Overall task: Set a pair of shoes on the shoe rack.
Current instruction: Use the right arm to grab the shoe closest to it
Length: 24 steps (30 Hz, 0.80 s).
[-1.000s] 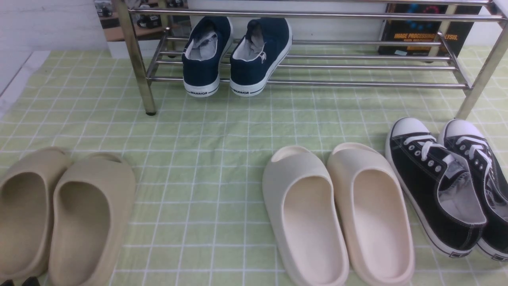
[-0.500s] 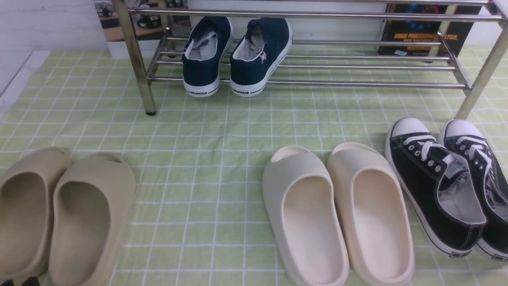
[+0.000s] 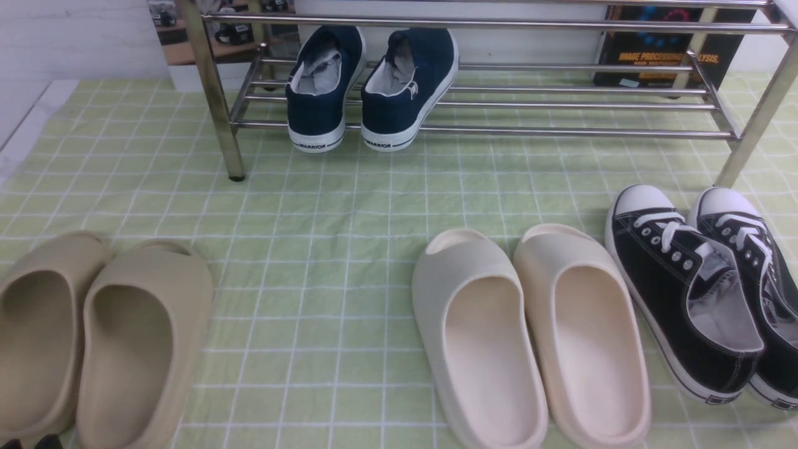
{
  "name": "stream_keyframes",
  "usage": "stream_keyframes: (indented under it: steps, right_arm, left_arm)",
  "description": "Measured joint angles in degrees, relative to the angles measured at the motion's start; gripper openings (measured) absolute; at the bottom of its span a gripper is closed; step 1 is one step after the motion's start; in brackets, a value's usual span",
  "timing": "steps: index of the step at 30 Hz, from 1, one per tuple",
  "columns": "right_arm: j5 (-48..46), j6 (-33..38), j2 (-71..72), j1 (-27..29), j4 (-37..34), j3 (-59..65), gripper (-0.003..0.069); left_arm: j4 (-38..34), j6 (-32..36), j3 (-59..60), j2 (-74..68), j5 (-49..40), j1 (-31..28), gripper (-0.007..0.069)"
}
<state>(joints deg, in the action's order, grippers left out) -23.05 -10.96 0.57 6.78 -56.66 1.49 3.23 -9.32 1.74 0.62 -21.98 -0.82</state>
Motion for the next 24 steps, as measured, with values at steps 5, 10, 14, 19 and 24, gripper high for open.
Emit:
stream_keyframes:
  steps: [5,10,14,19,24]
  right_arm:
    - [0.52,7.34,0.00,0.00,-0.19,0.00,0.0239]
    - [-0.99,20.29,0.00,0.00,0.04,-0.29,0.0239]
    - [-5.15,25.94,-0.71,0.00,3.33,-5.95,0.0173]
    - [-7.02,27.13,-9.30,0.00,14.69,-16.60,0.0002]
    - [-14.12,27.51,-24.33,0.00,30.07,-29.37,-0.0003]
  left_arm:
    - [0.00,0.00,0.00,0.00,0.00,0.00,0.0239]
    - [0.00,0.00,0.00,0.00,0.00,0.00,0.0239]
    - [0.00,0.00,0.00,0.00,0.00,0.00,0.0239]
    - [0.00,0.00,0.00,0.00,0.00,0.00,0.0239]
    - [0.00,0.00,0.00,0.00,0.00,0.00,0.0239]
